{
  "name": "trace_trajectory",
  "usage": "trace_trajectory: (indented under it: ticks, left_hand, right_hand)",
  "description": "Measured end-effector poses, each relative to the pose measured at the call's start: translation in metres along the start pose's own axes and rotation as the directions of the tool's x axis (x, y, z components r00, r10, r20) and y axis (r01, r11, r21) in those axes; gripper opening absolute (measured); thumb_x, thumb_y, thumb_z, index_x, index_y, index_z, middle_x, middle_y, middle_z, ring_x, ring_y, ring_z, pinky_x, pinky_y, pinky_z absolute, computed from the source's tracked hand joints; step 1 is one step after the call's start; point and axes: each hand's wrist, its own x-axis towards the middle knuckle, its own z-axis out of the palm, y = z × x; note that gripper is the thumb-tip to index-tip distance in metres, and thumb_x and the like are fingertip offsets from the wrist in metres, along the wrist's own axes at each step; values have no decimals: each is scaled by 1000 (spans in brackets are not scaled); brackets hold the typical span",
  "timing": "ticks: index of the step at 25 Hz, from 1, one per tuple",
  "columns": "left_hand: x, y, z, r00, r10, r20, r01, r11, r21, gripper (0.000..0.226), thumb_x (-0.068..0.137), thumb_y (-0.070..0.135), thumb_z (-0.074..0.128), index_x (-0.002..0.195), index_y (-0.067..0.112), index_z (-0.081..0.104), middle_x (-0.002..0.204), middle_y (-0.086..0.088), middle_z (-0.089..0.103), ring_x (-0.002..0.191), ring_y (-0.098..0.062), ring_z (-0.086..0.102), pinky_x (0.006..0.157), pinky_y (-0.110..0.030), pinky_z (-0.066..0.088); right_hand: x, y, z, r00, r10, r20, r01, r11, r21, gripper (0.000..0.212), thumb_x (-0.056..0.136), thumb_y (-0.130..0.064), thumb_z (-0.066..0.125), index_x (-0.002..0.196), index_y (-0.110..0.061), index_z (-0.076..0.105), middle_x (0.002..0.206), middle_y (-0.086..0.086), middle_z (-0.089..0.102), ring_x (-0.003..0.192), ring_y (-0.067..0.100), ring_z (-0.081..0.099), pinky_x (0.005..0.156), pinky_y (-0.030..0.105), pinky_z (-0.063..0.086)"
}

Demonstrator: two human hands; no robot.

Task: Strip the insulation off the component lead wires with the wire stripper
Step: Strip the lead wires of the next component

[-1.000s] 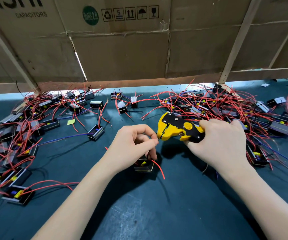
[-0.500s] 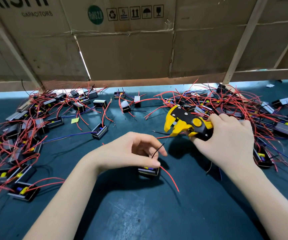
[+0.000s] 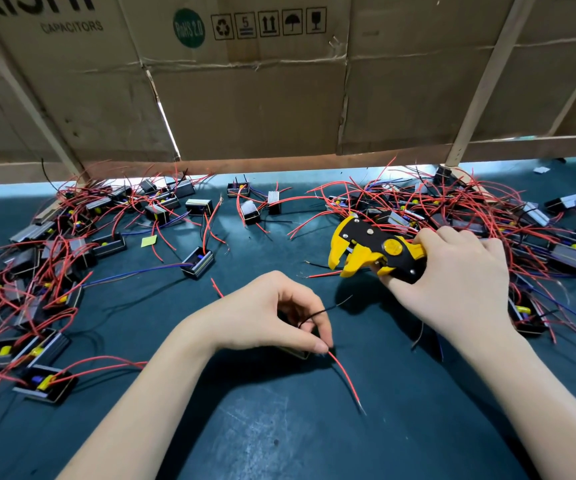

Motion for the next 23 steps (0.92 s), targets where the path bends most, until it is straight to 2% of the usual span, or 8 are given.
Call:
trace_trajectory:
  ticks: [3,7,11,14,23]
  left_hand:
    - [1,0,1,999,-10,-33,11,1000,27,3,88,10,72,86,8,70,72,-3,49,67,-15,50,68,-26,54]
    - [4,-4,0,981,29,-190,-5,992,126,9,98,12,58,89,13,58,78,8,58,72,-6,50,72,-19,42]
    - [10,-4,5,915,49,-399,-60,998,-14,8,95,8,61,88,12,60,72,-1,69,67,-9,58,69,-16,45]
    - [15,-2,13,849,87,-521,-130,990,-47,8,91,7,66,89,14,63,68,-3,72,61,-10,59,66,-19,47]
    - [13,3,16,822,51,-568,-35,999,39,17,85,2,66,86,19,64,59,-2,70,51,-9,52,58,-19,42]
  right_hand:
    - [-1,-1,0,1000,1,3,-1,1000,-7,54,63,-61,57,78,-10,60,73,8,58,75,33,56,75,40,31]
    - [0,1,0,999,13,29,-12,999,-44,54,63,-60,56,80,-8,61,75,9,58,77,33,56,77,41,32]
    - [-2,0,1,999,12,46,-9,997,-82,52,63,-53,73,82,-6,62,78,12,60,79,34,56,79,42,32]
    - [-1,-1,1,999,28,46,-24,995,-92,50,63,-50,76,83,-6,63,79,12,60,80,34,56,78,41,29]
    - [1,2,-2,999,38,12,-38,998,-41,46,66,-52,74,77,-10,61,76,7,60,79,33,58,75,39,25]
